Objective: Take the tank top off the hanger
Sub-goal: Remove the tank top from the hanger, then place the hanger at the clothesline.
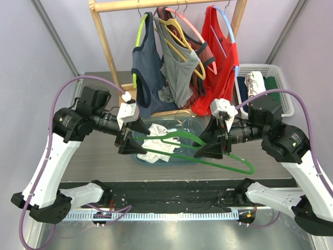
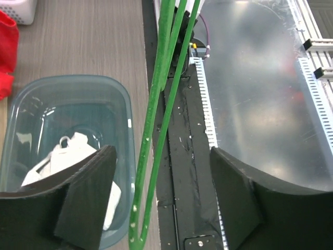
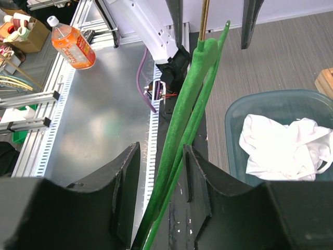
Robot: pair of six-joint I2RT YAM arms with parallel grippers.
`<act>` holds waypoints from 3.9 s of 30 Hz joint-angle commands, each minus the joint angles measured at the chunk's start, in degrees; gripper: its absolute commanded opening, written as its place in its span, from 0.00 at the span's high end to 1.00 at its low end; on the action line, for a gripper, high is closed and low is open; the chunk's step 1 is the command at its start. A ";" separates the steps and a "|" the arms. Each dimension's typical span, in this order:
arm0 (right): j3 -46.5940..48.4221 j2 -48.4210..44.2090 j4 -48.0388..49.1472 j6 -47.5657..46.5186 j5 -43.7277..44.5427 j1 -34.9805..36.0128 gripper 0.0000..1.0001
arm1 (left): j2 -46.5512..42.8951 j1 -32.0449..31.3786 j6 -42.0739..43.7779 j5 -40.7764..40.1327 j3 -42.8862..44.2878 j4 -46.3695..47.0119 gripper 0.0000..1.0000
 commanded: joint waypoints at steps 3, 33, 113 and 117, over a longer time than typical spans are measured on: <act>0.45 -0.76 4.15 -0.78 -1.80 0.00 0.99 | 1.04 0.17 -0.99 4.31 1.03 0.70 0.50; -2.63 -9.90 10.65 -0.78 34.04 0.00 0.30 | -5.01 3.59 -4.33 -5.53 5.26 -0.70 1.00; -14.05 -13.06 29.73 15.39 53.13 0.00 0.00 | 31.53 15.99 -38.78 -67.50 47.97 16.26 1.00; -14.57 -13.59 29.64 15.48 53.65 -0.08 0.00 | 32.76 16.25 -39.04 -67.41 47.70 16.08 1.00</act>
